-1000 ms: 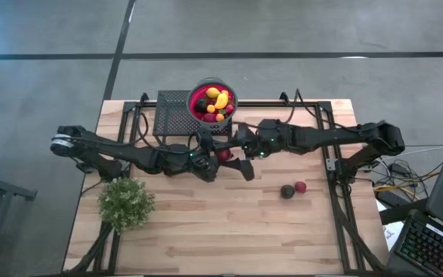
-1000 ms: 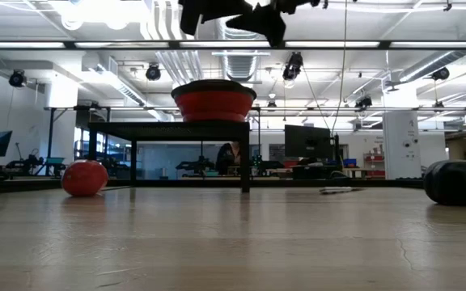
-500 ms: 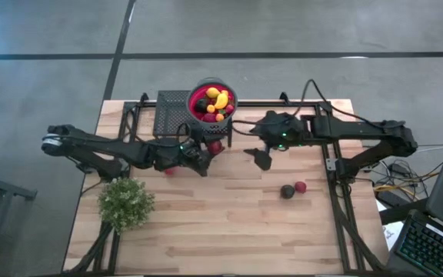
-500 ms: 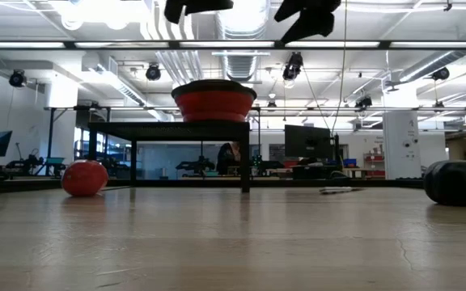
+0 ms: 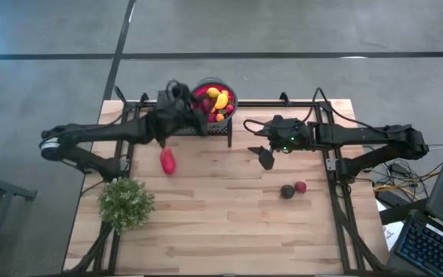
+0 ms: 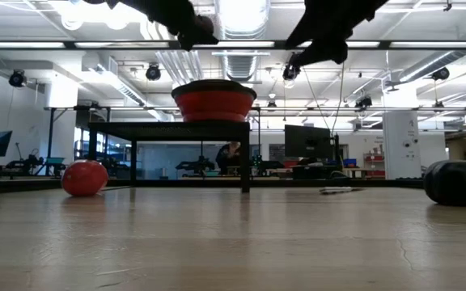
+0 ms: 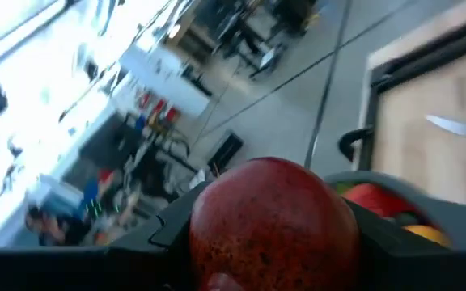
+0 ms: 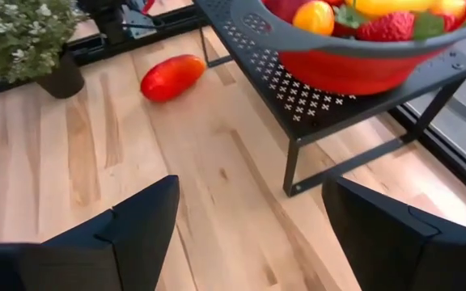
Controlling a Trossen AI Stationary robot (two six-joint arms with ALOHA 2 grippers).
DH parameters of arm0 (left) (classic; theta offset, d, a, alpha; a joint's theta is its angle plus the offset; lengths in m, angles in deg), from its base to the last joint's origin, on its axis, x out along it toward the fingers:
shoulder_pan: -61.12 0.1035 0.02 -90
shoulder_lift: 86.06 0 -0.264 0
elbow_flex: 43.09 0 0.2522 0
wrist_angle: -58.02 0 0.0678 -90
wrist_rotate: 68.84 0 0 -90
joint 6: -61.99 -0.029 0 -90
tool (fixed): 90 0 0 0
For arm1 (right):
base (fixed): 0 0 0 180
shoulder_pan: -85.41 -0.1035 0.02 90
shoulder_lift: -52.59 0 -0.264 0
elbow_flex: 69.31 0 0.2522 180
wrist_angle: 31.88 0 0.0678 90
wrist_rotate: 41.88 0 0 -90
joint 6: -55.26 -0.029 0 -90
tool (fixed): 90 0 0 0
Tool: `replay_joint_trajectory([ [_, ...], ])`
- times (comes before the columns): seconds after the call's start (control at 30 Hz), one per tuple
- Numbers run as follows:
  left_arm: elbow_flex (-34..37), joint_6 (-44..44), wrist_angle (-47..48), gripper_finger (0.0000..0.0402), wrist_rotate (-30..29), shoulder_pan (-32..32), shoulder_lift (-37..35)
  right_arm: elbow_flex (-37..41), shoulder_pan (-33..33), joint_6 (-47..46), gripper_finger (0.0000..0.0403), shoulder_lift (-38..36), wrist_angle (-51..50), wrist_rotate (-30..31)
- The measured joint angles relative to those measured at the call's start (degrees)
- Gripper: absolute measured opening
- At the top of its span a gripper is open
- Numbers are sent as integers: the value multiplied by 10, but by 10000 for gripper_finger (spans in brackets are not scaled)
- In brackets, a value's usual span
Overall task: Pick & Place Fruit
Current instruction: Put the red pomegranate into the red gray strainer bowl on the shelf
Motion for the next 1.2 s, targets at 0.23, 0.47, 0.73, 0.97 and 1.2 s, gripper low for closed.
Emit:
replay_joint_trajectory([
  [0.23, -14, 172, 32, 197, 101, 117, 2, 14, 1, -1, 275, 0, 27, -2],
  [0.47, -14, 292, 88, 197, 162, 184, 4, 7, 1, 1, 251, 0, 29, -2],
  [0.73, -14, 367, 124, 197, 232, 197, 5, 6, 1, 2, 226, 0, 44, -2],
  [0.97, -31, 441, 128, 197, 265, 206, 19, 6, 1, 6, 213, 1, 62, -3],
  [1.2, -83, 451, 146, 197, 266, 208, 92, 6, 1, 17, 203, 1, 77, -3],
])
